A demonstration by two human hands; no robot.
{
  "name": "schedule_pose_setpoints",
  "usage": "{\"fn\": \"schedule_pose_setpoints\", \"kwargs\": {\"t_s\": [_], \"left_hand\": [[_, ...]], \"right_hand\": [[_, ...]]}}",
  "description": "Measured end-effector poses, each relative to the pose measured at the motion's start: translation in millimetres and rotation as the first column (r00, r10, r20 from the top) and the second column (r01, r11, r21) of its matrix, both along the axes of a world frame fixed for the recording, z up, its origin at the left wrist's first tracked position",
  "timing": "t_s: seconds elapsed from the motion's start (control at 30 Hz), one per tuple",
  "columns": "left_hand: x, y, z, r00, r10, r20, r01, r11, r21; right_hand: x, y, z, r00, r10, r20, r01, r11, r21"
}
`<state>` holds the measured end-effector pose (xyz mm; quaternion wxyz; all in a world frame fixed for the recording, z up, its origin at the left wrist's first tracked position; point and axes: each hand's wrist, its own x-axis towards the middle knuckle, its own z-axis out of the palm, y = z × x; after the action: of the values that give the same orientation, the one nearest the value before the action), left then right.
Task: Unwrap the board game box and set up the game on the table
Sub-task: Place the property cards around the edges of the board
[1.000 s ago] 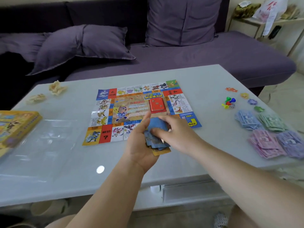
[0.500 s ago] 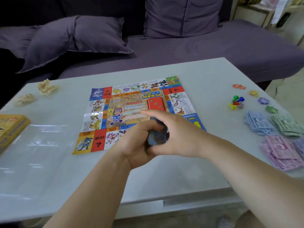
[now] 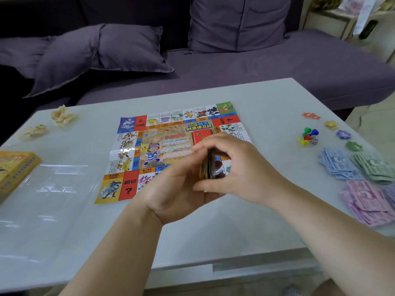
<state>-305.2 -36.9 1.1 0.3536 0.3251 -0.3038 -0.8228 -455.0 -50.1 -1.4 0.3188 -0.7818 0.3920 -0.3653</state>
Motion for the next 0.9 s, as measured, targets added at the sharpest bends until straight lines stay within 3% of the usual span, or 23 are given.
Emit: {"fn": "schedule_pose_setpoints", "kwargs": {"t_s": [0.1,0.23,0.3,0.43,0.53,0.63,0.73,0.9], "left_hand": [[0.5,-2.1,-1.2,0.992,0.128,-0.017,-0.127,0.989,0.070],[-6.9,0.6,-2.3,0.964,0.250,0.088,-0.259,0.958,0.126],[-8.6,0.9,-3.1,0.953,0.268,0.139,-0.281,0.956,0.080],[-10.5,4.0,-3.1,0.947,0.257,0.191,-0.265,0.964,0.014],[-8.4,6.9,-0.7,0.968,0.209,0.139,-0.217,0.975,0.050],[-2.6,7.1,1.2,0.996,0.078,0.051,-0.081,0.995,0.056],[-3.8,8.3,-3.4,0.997,0.080,-0.020,-0.080,0.997,0.009],[-5.2,6.7,-17.6,0.995,0.066,0.076,-0.064,0.998,-0.020]], "right_hand": [[-0.4,3.6,-1.4,0.997,-0.014,0.074,0.013,1.000,0.010],[1.4,11.8,-6.2,0.999,0.026,-0.045,-0.027,1.000,-0.015],[0.0,12.9,-6.0,0.993,0.007,-0.117,-0.013,0.999,-0.050],[-0.6,14.5,-4.0,0.981,0.016,-0.191,-0.013,1.000,0.017],[-1.3,15.2,-0.6,0.980,-0.004,-0.199,0.003,1.000,-0.008],[-6.2,12.2,3.0,0.994,-0.065,-0.091,0.062,0.997,-0.035],[-11.0,10.4,5.6,0.996,-0.078,0.041,0.077,0.996,0.040],[-9.2,14.1,4.9,0.994,0.026,-0.103,-0.026,1.000,-0.003]]}}
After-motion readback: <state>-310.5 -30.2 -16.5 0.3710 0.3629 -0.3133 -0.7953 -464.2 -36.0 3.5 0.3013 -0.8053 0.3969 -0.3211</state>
